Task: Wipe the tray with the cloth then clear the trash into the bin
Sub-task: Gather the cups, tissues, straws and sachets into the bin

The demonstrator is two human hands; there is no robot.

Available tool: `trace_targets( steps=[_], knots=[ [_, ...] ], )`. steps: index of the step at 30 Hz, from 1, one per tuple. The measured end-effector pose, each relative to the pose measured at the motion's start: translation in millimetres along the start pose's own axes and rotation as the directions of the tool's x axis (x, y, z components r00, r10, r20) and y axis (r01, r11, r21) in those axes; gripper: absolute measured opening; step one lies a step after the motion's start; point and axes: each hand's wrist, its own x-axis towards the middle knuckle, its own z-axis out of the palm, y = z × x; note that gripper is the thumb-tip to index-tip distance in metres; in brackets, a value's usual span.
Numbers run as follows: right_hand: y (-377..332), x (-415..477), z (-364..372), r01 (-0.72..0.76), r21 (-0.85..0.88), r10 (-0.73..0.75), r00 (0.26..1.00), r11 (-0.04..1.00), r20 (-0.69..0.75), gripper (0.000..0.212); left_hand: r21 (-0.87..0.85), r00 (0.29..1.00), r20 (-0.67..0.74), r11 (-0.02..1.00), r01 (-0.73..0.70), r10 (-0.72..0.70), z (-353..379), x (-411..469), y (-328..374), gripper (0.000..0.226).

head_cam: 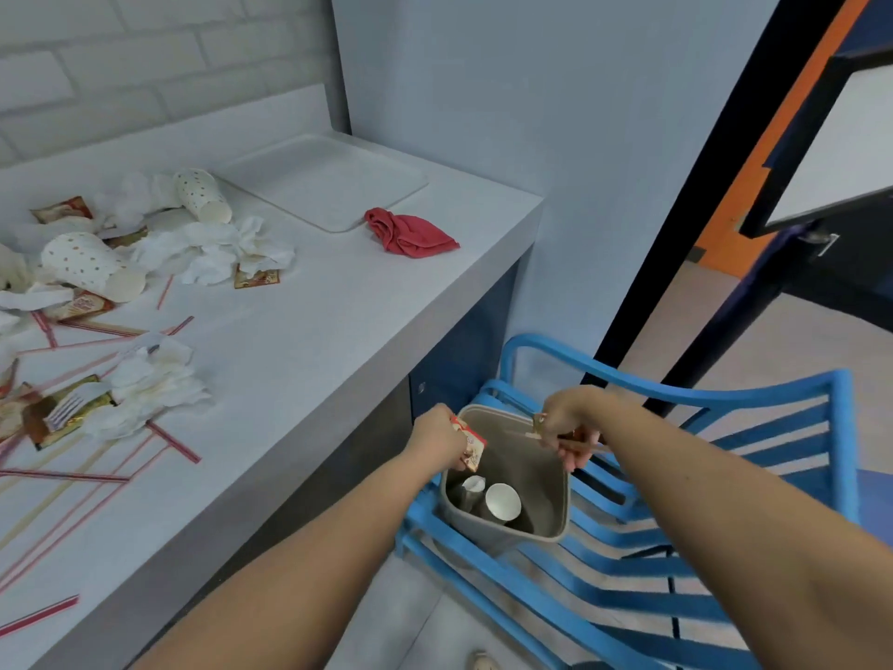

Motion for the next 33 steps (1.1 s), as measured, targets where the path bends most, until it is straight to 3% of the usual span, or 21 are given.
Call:
trace_targets(
  steps=[4, 8, 11, 14, 17, 20, 23, 26, 33],
  knots=[
    [-8, 28, 18, -0.051, -0.086, 0.059, 0.994, 0.995, 0.096, 0.017, 0.011, 0.997, 0.023, 0.997, 0.07, -0.071, 23, 12, -2, 0.041],
    [-14, 45, 21, 0.051, -0.14, -0.047, 0.998, 0.989, 0.035, 0.054, 0.086, 0.996, -0.002, 0.993, 0.084, -0.084, 31, 19, -1, 0.044],
    [-20, 47, 13, 0.122, -0.197, -0.127, 0.992, 0.973, -0.014, 0.053, 0.087, 0.995, -0.073, 0.994, 0.073, -0.067, 27, 23, -1, 0.046],
    [-37, 40, -2, 0.141, -0.217, -0.126, 0.989, 0.966, 0.081, 0.05, 0.029, 0.972, -0.233, 1.0, -0.007, 0.013, 17, 20, 7, 0.037],
    [-66, 21, -23, 0.192, -0.272, -0.171, 0.98, 0.943, 0.101, 0.046, 0.025, 0.847, -0.498, 0.979, -0.202, 0.187, 1, 10, 19, 0.023],
    [-98, -10, -42, 0.294, -0.409, -0.279, 0.955, 0.864, 0.097, 0.036, 0.082, 0.718, -0.621, 0.937, -0.34, 0.315, -20, -5, 26, 0.015],
    [-133, -48, -51, 0.404, -0.513, -0.413, 0.905, 0.757, 0.102, 0.022, 0.134, 0.609, -0.71, 0.917, -0.375, 0.353, -49, -22, 21, 0.013],
    [-169, -78, -44, 0.514, -0.557, -0.558, 0.823, 0.653, 0.106, 0.015, 0.217, 0.533, -0.766, 0.925, -0.312, 0.359, -81, -40, 5, 0.019],
    [-235, -110, 13, 0.7, -0.55, -0.822, 0.569, 0.456, 0.042, 0.012, 0.273, 0.548, -0.786, 0.956, -0.106, 0.285, -150, -88, -57, 0.016]
  ],
)
